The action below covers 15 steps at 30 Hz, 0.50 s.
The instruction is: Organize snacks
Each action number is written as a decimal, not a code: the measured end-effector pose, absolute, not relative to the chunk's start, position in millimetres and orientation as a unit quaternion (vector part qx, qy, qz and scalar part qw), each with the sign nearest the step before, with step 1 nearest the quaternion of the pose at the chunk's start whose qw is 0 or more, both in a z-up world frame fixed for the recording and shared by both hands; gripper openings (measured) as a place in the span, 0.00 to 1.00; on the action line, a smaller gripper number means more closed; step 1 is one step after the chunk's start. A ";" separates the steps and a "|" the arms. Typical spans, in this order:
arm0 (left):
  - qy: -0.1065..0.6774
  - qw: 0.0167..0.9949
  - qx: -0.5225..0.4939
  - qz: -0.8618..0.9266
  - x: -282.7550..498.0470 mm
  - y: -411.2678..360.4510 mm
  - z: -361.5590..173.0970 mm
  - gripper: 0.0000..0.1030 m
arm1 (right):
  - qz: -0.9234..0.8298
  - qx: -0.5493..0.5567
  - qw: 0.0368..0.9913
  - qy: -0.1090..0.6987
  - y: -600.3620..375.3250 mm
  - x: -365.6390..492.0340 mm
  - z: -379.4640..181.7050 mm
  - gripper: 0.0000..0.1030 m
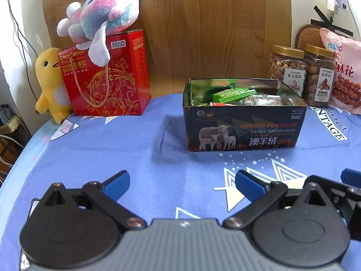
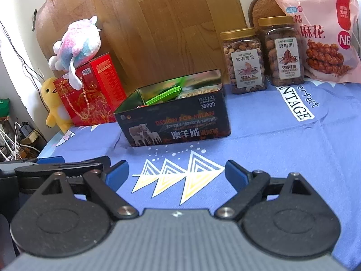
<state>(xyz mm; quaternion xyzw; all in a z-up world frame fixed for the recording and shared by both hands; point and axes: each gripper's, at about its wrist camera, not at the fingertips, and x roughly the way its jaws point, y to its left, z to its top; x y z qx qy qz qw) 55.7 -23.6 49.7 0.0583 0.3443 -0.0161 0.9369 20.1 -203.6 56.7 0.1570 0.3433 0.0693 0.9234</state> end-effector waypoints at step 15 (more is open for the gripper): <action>0.341 0.938 0.062 -0.022 53.0 -25.9 50.5 1.00 | 0.064 0.157 0.928 0.331 -203.6 15.7 59.5 0.91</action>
